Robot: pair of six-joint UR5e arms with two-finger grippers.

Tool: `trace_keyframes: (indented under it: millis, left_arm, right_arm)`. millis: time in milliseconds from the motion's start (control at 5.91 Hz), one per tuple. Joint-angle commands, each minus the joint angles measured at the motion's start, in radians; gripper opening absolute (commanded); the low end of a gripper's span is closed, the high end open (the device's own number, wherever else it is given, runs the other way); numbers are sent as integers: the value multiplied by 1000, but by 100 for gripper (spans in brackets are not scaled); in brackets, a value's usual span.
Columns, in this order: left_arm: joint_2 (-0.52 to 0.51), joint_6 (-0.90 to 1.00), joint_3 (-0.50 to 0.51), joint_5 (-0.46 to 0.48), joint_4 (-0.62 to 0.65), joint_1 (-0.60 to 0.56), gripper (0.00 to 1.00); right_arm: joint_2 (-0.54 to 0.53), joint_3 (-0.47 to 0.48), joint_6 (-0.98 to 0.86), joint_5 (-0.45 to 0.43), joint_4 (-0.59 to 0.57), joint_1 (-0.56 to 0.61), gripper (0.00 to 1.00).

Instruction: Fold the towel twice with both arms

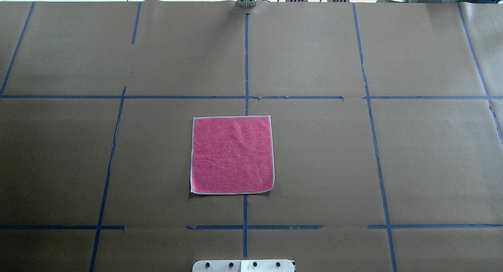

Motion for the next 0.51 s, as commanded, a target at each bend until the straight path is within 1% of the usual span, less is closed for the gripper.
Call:
trace_keyframes:
  millis: [0, 338]
  left_arm:
    - [-2, 0, -2, 0, -2, 0, 100]
    - [-12, 0, -23, -2, -6, 8, 100]
  right_arm:
    - [0, 0, 0, 0, 0, -2, 100]
    - [11, 0, 0, -2, 0, -3, 100]
